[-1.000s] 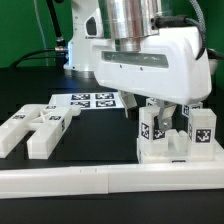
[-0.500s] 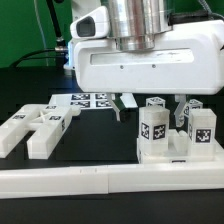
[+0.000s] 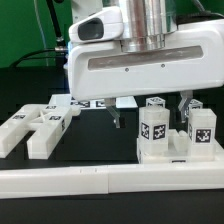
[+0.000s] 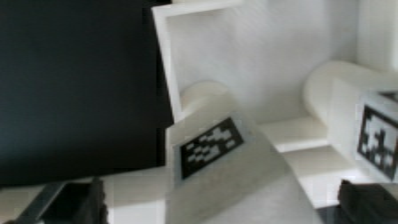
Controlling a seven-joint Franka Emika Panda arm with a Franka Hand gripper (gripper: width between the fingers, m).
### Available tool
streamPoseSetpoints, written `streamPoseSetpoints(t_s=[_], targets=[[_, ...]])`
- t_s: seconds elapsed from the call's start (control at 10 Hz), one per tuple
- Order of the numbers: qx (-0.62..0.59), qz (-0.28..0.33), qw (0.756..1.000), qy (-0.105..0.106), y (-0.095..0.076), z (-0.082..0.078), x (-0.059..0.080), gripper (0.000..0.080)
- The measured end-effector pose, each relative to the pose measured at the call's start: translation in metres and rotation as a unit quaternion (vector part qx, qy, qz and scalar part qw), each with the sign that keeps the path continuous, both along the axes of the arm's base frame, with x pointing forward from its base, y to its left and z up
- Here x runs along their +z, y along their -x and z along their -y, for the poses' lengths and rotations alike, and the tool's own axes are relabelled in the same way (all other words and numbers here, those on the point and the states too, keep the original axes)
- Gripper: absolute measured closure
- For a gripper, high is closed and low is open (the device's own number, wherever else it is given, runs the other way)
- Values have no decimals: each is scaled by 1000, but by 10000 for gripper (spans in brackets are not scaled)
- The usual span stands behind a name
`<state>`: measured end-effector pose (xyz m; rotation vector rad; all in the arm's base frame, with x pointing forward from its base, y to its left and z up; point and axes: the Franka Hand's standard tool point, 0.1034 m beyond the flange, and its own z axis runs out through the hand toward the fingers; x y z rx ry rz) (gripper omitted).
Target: Assemble chair
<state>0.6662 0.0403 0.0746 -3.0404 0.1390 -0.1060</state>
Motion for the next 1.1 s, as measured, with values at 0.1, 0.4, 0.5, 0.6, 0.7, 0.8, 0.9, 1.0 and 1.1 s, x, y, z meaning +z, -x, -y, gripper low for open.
streamPoseSetpoints(t_s=[0.1, 0.4, 0.5, 0.6, 0.7, 0.8, 0.9, 1.0, 1.1], targets=[[48, 4, 999, 6, 0, 1, 0, 151], [160, 13, 987, 20, 0, 3, 0, 151], [181, 14, 983, 21, 0, 3, 0, 151], [177, 14, 984, 21, 0, 3, 0, 262], [177, 14, 984, 21, 0, 3, 0, 396], [174, 14, 984, 21, 0, 3, 0, 396], [167, 13, 986, 20, 0, 3, 0, 510], [167, 13, 986, 20, 0, 3, 0, 510], [149, 12, 989, 18, 0, 3, 0, 510]])
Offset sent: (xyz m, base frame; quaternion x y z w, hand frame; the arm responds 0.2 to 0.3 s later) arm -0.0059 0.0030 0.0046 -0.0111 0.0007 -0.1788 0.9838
